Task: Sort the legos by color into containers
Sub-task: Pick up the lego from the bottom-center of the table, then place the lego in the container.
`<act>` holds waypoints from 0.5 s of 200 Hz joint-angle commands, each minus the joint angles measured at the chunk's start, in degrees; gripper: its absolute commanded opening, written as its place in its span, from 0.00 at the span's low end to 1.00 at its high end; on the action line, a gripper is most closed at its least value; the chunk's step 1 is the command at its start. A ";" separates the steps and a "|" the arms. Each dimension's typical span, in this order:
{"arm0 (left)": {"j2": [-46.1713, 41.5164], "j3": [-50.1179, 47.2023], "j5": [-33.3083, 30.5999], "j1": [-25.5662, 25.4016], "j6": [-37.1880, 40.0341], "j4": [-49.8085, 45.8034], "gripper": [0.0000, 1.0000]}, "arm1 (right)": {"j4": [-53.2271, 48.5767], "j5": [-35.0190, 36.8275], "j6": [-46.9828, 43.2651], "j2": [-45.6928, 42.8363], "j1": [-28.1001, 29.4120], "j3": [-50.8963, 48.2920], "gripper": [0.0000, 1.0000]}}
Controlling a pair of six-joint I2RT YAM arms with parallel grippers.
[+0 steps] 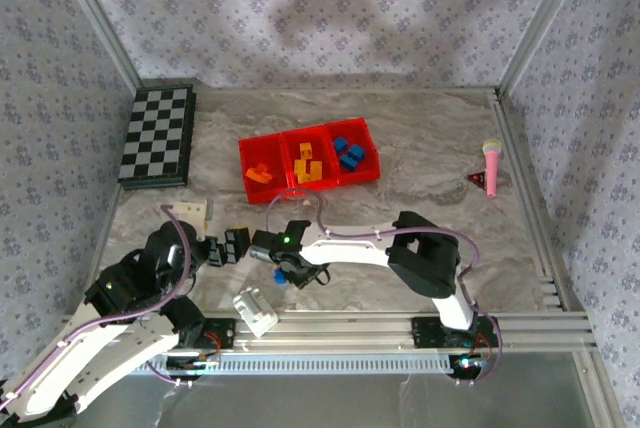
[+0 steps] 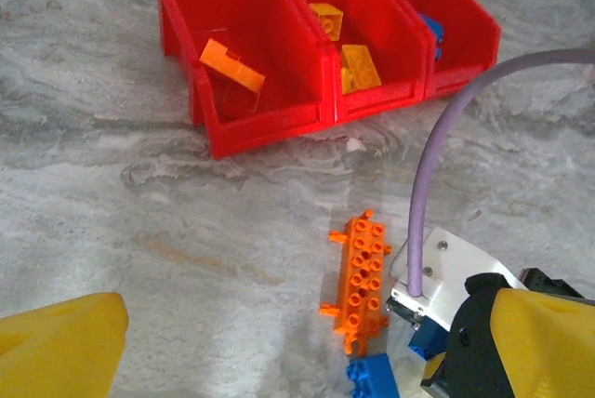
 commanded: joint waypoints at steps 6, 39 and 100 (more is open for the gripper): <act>-0.55 0.05 0.79 -0.42 0.48 -1.64 1.00 | -2.45 2.69 -2.24 -6.43 -2.34 -0.02 0.42; -0.69 0.06 0.78 -0.43 0.48 -1.63 1.00 | -2.32 4.30 -4.63 -12.02 -7.62 -0.86 0.42; -0.82 0.06 1.24 -0.42 0.68 -1.39 1.00 | 1.09 -0.57 -12.92 -13.76 -25.50 6.73 0.43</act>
